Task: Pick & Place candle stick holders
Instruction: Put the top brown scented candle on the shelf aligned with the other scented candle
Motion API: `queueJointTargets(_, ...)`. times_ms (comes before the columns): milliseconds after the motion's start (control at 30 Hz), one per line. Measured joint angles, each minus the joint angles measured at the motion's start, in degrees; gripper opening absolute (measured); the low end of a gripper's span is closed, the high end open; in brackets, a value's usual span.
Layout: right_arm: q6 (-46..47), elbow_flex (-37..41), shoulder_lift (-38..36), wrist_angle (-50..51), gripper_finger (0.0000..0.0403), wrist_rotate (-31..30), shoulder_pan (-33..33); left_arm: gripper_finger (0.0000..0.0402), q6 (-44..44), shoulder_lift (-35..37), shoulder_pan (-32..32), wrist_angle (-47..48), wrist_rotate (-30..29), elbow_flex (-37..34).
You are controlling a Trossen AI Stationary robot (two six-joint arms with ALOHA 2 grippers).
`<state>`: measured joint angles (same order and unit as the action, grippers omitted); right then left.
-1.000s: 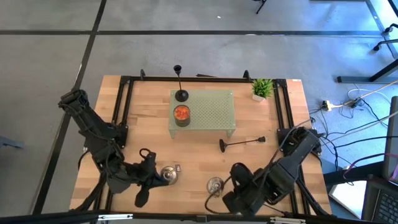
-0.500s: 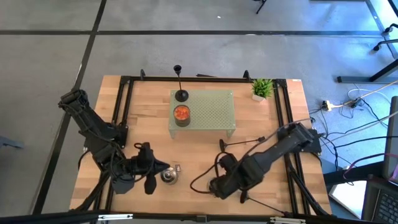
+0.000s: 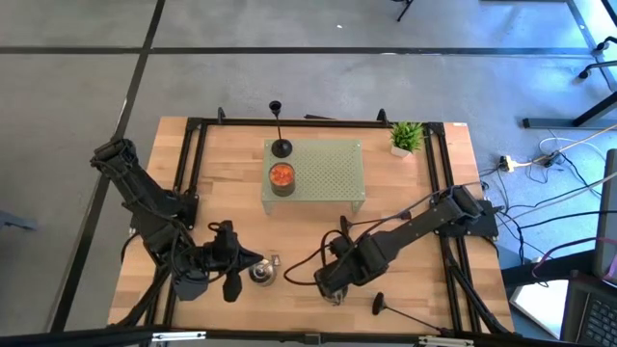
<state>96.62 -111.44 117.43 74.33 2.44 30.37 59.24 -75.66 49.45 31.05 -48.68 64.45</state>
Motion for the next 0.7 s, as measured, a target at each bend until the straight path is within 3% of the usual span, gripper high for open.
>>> queueJointTargets(433, -0.2, 0.4, -0.3, -2.1, 0.0209, -0.8, 2.2, 0.0002, -1.0, 0.0, -0.1, 0.0, -0.1, 0.0)
queueJointTargets(700, -3.4, -6.2, -0.4, -6.1, 0.0209, -0.3, 7.0, 0.0002, -0.5, 0.0, -0.1, -0.1, 0.2, 0.0)
